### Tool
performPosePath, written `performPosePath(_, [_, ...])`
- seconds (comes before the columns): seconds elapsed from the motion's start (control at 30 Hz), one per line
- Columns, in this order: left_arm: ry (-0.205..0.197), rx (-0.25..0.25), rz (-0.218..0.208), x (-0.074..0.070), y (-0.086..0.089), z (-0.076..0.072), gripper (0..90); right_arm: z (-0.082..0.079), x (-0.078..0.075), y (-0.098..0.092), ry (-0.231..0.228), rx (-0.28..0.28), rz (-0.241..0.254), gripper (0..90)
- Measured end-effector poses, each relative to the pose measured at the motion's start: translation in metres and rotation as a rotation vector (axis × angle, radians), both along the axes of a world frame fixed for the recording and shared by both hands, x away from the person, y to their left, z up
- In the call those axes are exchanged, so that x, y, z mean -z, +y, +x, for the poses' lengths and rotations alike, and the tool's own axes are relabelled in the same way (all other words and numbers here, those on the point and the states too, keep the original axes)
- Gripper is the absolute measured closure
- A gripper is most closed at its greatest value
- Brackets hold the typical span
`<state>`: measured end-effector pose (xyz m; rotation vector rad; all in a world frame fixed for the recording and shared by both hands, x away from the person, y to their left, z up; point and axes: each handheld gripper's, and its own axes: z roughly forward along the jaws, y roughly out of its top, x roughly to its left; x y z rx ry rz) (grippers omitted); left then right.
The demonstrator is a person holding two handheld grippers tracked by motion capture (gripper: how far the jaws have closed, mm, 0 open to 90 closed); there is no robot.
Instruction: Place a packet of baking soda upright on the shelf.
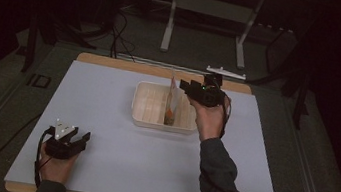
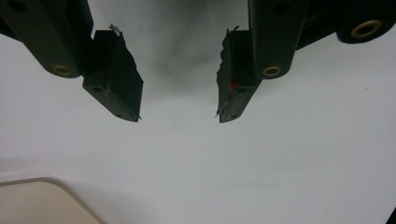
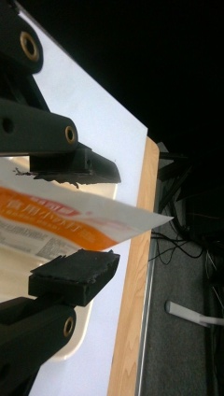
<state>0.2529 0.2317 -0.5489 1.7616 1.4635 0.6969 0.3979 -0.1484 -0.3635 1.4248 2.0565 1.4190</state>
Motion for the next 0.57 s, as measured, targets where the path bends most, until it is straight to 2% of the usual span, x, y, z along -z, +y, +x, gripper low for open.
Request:
performPosePath(0.27, [0.002, -0.001, 0.003, 0.000, -0.001, 0.000, 49.9, -0.008, -0.001, -0.016, 0.009, -0.032, -0.060, 54.4])
performPosePath(0.4, [0.003, 0.000, 0.008, 0.000, -0.001, 0.000, 49.1, -0.010, 0.005, -0.019, 0.043, -0.078, -0.120, 53.8])
performPosePath(0.57, [0.010, -0.011, 0.016, 0.000, -0.002, 0.001, 48.2, -0.013, 0.015, -0.027, 0.066, -0.102, -0.154, 53.4])
